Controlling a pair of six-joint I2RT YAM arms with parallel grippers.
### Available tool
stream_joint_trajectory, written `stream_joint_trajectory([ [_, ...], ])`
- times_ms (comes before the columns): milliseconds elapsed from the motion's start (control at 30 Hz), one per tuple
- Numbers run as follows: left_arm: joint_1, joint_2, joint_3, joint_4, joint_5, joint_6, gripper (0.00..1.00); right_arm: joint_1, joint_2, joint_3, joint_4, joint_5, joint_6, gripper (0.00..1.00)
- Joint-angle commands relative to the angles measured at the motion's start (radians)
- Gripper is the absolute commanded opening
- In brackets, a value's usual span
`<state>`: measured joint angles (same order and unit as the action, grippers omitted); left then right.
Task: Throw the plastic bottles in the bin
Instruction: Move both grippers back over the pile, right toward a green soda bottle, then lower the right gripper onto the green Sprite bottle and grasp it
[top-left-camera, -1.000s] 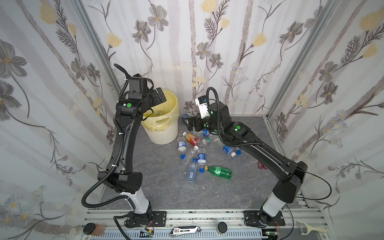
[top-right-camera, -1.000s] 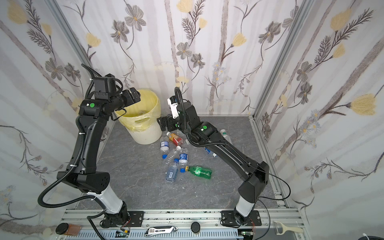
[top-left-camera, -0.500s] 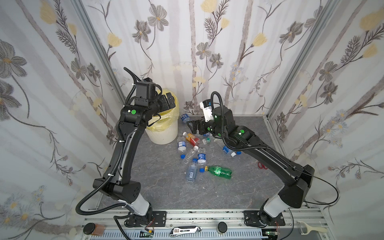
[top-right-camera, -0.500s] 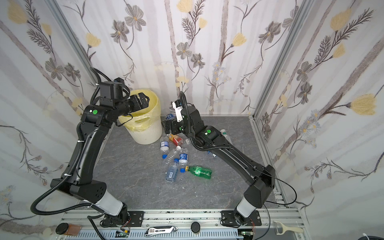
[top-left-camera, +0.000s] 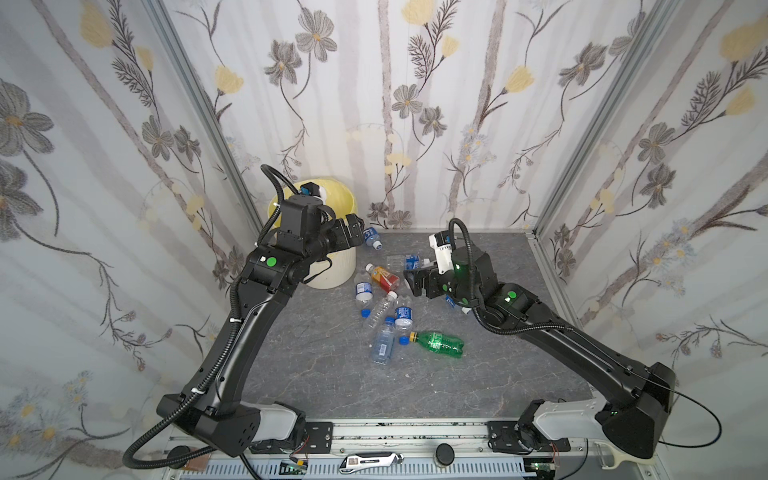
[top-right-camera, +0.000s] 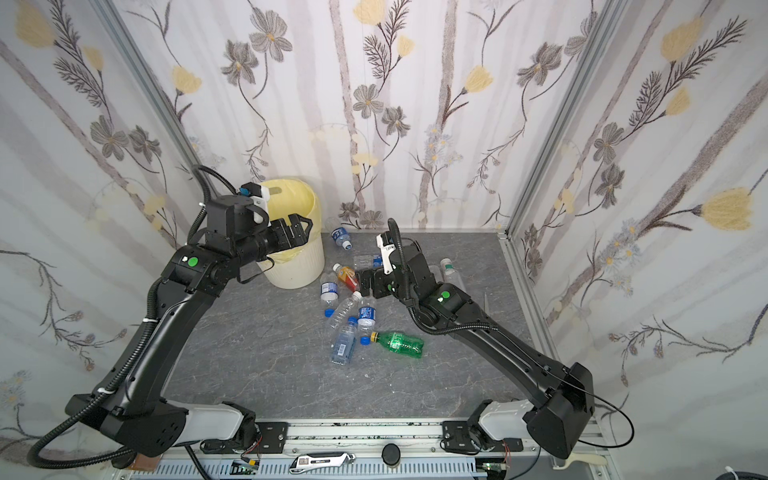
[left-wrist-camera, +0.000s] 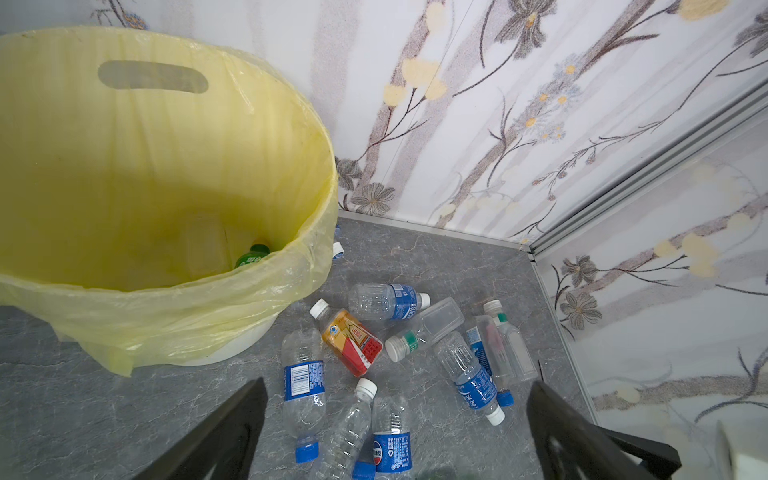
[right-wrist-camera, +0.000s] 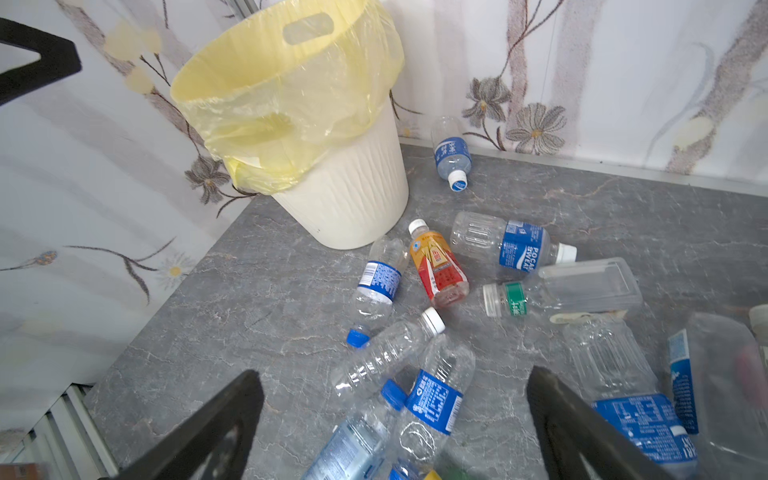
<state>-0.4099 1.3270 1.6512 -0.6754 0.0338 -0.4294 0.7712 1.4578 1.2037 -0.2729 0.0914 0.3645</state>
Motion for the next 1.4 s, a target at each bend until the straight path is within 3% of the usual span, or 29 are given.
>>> stream_joint_trajectory([
  [0, -0.03, -0.064, -0.111, 0.118, 0.003, -0.059, 1.0, -0.001, -0.055, -0.11, 0.03, 0.042, 0.053, 1.0],
  [267, -0.128, -0.219, -0.41, 0.286, 0.038, -0.169, 1.0, 0.0, -0.167, -0.369, 0.051, 0.051, 0.139, 1.0],
  [633, -0.279, -0.254, -0.608, 0.395, -0.027, -0.22, 1.0, 0.0, -0.195, -0.585, 0.08, 0.047, 0.194, 1.0],
  [1000, -0.355, -0.195, -0.726, 0.533, -0.043, -0.253, 1.0, 0.011, -0.151, -0.643, 0.143, 0.058, 0.192, 1.0],
  [1367, -0.366, -0.178, -0.784, 0.578, -0.076, -0.275, 1.0, 0.036, -0.102, -0.667, 0.181, 0.064, 0.184, 1.0],
])
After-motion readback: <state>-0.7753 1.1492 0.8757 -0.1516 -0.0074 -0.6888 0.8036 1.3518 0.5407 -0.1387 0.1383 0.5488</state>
